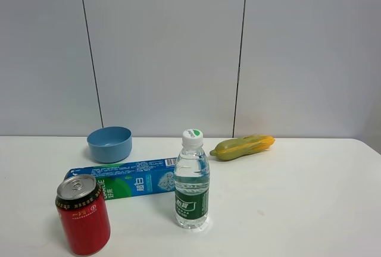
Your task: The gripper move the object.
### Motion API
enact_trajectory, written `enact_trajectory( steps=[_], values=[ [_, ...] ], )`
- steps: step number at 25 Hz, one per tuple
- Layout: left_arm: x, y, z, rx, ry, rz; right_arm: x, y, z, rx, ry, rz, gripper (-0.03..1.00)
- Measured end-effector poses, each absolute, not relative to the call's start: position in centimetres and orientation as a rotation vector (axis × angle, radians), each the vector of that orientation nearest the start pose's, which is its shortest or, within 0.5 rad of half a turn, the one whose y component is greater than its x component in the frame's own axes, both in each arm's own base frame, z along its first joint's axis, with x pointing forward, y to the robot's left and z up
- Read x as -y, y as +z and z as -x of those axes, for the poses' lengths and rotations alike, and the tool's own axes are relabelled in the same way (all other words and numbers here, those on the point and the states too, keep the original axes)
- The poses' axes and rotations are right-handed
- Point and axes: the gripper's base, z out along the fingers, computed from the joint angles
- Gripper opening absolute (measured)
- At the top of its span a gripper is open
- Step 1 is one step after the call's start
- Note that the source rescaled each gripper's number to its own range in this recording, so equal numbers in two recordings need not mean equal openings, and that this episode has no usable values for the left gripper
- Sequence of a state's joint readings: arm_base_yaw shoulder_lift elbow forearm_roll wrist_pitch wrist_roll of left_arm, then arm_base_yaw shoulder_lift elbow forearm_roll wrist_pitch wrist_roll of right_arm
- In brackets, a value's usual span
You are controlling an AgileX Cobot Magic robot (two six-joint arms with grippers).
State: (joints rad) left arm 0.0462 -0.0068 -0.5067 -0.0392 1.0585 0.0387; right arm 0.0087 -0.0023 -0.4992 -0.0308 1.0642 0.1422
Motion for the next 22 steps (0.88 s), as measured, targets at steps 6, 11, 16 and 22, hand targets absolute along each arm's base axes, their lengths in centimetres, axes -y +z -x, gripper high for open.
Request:
enact_trajectory(
  steps=[6, 11, 16, 22],
  values=[
    [0.34, 27.93, 0.65, -2.028, 0.007, 0.006, 0.25, 27.68, 0.53, -2.042, 0.057, -0.138, 0.79],
    [0.34, 27.93, 0.65, -2.028, 0.007, 0.006, 0.25, 27.68, 0.53, -2.042, 0.057, -0.138, 0.79],
    [0.34, 27.93, 0.65, -2.028, 0.007, 0.006, 0.25, 27.68, 0.53, -2.042, 0.057, -0.138, 0.79],
    [0.34, 27.93, 0.65, -2.028, 0.007, 0.006, 0.25, 27.68, 0.53, -2.042, 0.057, -0.138, 0.79]
  ],
)
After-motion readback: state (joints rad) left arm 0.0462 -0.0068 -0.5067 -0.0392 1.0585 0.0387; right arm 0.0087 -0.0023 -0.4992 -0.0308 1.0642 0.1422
